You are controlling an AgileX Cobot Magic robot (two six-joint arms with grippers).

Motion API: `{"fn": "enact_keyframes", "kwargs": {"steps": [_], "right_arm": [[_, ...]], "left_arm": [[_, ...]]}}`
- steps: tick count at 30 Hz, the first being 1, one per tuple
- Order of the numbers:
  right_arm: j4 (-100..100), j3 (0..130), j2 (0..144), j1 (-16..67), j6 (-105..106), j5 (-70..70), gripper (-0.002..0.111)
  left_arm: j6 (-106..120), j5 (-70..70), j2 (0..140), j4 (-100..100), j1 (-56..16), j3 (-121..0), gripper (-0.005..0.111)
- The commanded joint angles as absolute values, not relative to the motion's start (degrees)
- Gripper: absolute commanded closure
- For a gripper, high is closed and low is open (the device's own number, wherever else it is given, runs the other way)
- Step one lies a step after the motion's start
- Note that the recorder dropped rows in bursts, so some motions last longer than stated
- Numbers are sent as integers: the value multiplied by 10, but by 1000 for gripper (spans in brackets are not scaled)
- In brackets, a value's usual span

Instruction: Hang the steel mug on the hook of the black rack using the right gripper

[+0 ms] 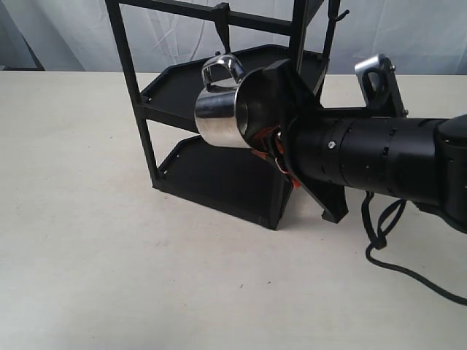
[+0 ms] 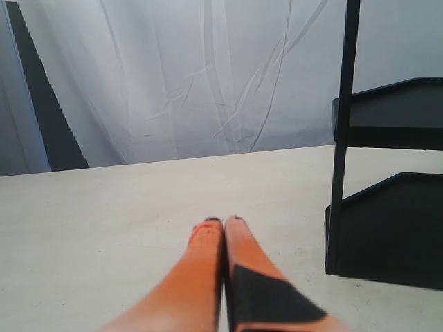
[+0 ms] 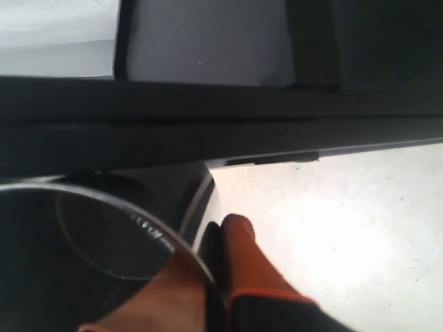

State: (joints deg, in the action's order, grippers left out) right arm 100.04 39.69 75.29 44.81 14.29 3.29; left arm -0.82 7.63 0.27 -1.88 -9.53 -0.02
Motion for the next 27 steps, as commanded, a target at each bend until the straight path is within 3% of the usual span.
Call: {"fn": "enact_keyframes", "kwargs": {"steps": [1,27], "right_arm": [[999,392,753,446,149,51,109],[919,392,682,446,150,-61,109]], "left_arm": [[-10,73,0,-18,-98,0,105],[-10,73,0,-18,-98,0,105]]}}
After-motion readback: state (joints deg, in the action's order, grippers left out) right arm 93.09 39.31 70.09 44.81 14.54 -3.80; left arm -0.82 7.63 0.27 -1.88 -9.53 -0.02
